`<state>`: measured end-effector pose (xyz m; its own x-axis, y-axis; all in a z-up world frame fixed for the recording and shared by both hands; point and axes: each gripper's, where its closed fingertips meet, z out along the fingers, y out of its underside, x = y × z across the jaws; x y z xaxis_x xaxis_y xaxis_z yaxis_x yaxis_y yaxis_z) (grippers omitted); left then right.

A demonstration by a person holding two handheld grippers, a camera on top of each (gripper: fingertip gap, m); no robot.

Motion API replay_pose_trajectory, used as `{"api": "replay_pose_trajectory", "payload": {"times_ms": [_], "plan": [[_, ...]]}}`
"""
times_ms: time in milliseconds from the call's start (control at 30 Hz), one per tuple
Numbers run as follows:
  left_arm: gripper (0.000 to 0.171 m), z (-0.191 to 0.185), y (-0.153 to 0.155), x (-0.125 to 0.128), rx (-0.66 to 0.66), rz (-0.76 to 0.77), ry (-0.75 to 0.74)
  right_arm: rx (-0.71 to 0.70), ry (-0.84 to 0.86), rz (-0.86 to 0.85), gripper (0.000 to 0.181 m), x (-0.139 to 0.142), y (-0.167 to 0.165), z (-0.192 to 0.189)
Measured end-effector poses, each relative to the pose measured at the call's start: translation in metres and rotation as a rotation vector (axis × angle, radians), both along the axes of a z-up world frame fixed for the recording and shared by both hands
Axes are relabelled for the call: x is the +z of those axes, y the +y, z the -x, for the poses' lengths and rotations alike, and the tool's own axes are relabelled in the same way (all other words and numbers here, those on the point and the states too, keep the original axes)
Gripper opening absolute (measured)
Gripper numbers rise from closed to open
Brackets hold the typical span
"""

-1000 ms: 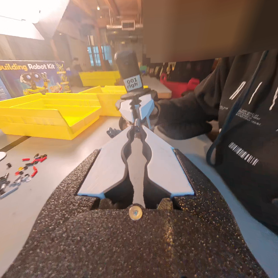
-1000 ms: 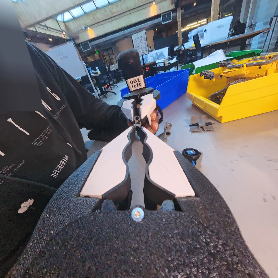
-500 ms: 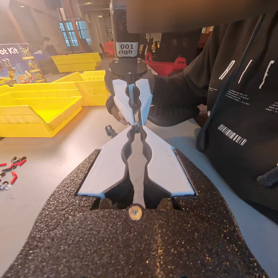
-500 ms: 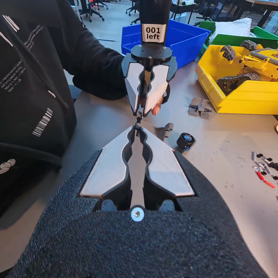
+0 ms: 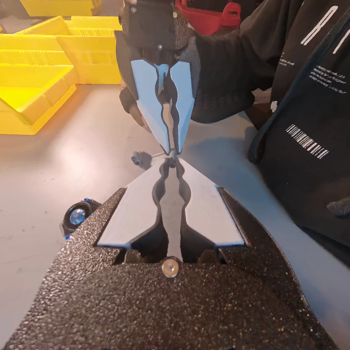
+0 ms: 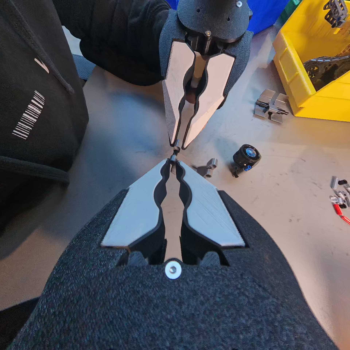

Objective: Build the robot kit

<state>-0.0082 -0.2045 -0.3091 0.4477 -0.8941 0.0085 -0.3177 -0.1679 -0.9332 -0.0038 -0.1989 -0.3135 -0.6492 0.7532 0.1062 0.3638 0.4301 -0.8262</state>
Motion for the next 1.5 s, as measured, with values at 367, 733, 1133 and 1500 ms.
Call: {"api": "replay_pose_trajectory", "payload": {"times_ms": [367,733,1133,1500], "plan": [[0.006,0.012,0.014,0.048,0.089,-0.004,-0.37,-0.058,0.184,0.406,0.005,0.055,0.017,0.009],[0.006,0.015,0.014,0.083,0.094,-0.024,-0.623,-0.094,0.267,0.532,0.006,0.08,0.015,0.015],[0.005,0.01,0.009,0.082,0.043,-0.004,-0.628,-0.075,0.209,0.451,0.005,0.075,0.007,0.01],[0.006,0.006,0.008,0.06,0.026,0.04,-0.444,-0.064,0.119,0.292,0.005,0.053,0.003,0.006]]}}
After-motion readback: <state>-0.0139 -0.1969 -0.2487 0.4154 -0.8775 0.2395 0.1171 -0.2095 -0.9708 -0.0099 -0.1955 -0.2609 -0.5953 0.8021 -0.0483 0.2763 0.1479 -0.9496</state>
